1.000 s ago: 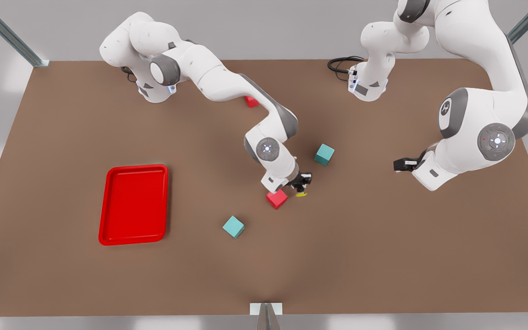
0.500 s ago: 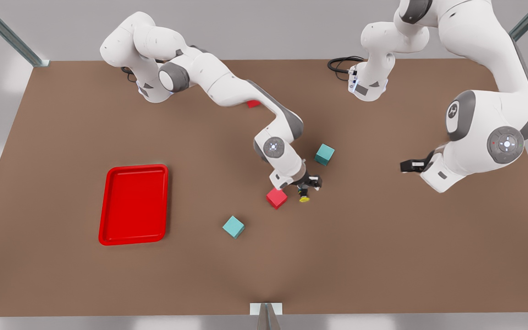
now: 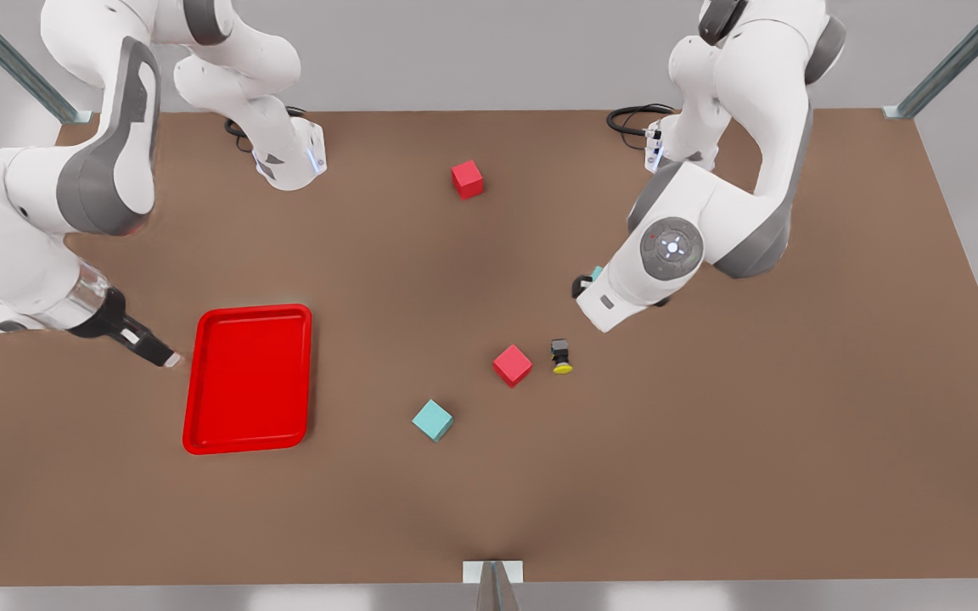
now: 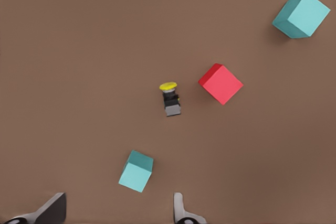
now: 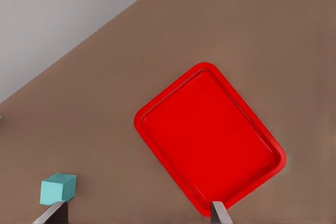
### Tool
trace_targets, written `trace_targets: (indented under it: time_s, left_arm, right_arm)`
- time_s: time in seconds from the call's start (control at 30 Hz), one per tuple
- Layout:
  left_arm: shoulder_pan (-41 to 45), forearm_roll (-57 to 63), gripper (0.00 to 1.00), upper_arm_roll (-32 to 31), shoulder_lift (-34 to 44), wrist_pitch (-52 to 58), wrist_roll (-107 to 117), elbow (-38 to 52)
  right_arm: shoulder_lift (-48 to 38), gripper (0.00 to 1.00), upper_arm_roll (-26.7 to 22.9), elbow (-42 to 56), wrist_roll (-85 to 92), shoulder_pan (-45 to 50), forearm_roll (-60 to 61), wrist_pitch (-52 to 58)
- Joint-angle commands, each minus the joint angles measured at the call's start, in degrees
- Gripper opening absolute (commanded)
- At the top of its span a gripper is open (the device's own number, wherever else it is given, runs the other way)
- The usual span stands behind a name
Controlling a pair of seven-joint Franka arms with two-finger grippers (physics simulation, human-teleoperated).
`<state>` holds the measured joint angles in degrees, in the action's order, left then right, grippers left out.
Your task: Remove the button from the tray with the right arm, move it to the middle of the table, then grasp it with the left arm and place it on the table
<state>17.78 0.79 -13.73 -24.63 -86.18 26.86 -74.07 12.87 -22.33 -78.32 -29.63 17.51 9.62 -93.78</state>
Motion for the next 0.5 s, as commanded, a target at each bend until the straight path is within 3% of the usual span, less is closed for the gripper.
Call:
trace_targets:
  time_s: [0.0,0.03,0.07,0.2,0.37,0.47]
  left_arm:
    - [0.24,2.64,1.0,0.29,-1.91,-5.66,45.47,0.06]
    - [-0.11,3.34,1.0,0.64,-3.14,-7.33,45.21,1.47]
    - [-0.03,6.42,1.0,0.55,-6.12,-7.42,44.51,4.27]
    - [1.82,5.81,1.0,-0.24,-10.26,-13.4,27.72,6.48]
    - [5.07,6.07,1.0,-2.26,-9.56,-16.29,27.28,3.67]
    - [0.68,2.03,1.0,-2.61,-11.14,-20.86,27.02,0.68]
  right_arm:
    - [-2.32,1.0,0.18,0.18,31.03,-2.3,-4.25,12.39]
    - [-5.31,1.0,12.29,-0.78,33.5,-14.75,-4.86,13.01]
    - [-6.1,1.0,28.64,-1.57,33.41,-27.77,-9.61,12.57]
    - [-3.64,1.0,30.42,-1.4,33.14,-29.11,-10.41,6.16]
    - [-2.15,1.0,30.6,-1.92,31.65,-30.6,-10.41,7.83]
    - [-2.23,1.0,30.33,-1.66,31.48,-30.34,-11.72,8.0]
